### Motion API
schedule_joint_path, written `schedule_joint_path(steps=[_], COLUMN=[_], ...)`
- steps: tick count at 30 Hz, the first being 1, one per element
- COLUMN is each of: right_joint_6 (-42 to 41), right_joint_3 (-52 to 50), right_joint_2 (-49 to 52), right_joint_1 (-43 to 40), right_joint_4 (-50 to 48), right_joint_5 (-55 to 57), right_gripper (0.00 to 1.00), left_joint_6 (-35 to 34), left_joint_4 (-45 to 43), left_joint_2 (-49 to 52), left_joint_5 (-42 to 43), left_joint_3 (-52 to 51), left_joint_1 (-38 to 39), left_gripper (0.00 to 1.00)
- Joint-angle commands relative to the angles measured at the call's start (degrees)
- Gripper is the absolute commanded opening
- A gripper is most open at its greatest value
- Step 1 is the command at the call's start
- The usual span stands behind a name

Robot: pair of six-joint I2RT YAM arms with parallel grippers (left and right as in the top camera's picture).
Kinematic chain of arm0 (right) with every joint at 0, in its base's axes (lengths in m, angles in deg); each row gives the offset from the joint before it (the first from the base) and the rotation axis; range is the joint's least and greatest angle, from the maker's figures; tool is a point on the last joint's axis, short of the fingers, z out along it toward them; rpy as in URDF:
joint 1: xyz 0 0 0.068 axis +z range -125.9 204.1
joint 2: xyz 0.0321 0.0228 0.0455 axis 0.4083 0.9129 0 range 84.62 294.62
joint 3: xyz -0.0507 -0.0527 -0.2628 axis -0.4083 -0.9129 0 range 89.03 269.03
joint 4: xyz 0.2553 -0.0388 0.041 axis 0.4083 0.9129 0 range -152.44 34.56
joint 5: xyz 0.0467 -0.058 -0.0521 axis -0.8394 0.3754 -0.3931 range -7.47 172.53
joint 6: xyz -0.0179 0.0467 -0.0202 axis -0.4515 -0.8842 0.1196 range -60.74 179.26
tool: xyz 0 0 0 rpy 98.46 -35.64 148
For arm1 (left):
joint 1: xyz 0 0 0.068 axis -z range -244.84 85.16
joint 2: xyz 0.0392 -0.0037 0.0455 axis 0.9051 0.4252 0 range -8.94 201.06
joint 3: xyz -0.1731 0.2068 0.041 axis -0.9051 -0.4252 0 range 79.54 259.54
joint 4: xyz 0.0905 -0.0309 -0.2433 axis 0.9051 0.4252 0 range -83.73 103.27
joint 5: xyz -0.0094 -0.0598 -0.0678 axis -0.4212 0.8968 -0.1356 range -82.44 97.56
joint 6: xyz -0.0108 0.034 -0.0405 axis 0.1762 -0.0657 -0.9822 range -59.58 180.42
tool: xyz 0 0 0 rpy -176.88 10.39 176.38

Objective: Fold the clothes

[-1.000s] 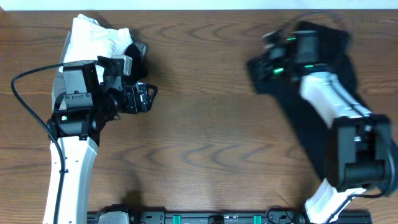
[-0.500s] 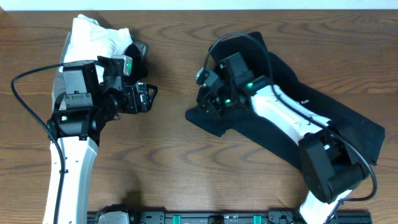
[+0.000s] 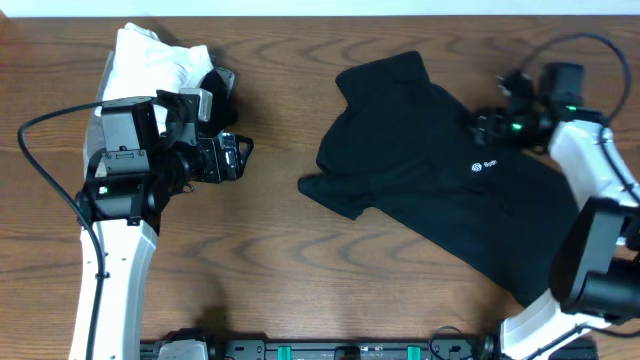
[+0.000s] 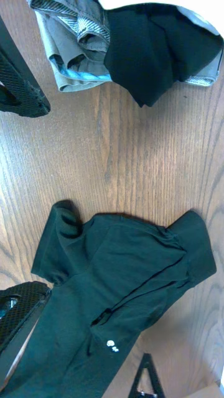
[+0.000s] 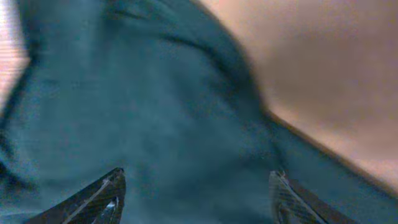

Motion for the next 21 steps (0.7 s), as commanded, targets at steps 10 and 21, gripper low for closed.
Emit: schedule_joint_path(steps=[10, 21], right_joint_6=[-1.36, -1.33], right_joint_3=[-0.26, -0.24], right_joint_2=[9.7, 9.55], right_joint_1=[-4.87, -4.61], right_joint_4=[1.97, 2.89], right_joint_5=[-1.14, -2.99], right_gripper=[0.6, 0.01], left_joint_6=[0.5, 0.52], left_joint_4=[-1.03, -1.31], left_joint_2=[-0.61, -0.61], left_joint_5=[0.59, 0.57], left_joint_3=[1.16, 1.16], left_joint_1=[0.22, 0.22], left_gripper=[0.86, 0.86])
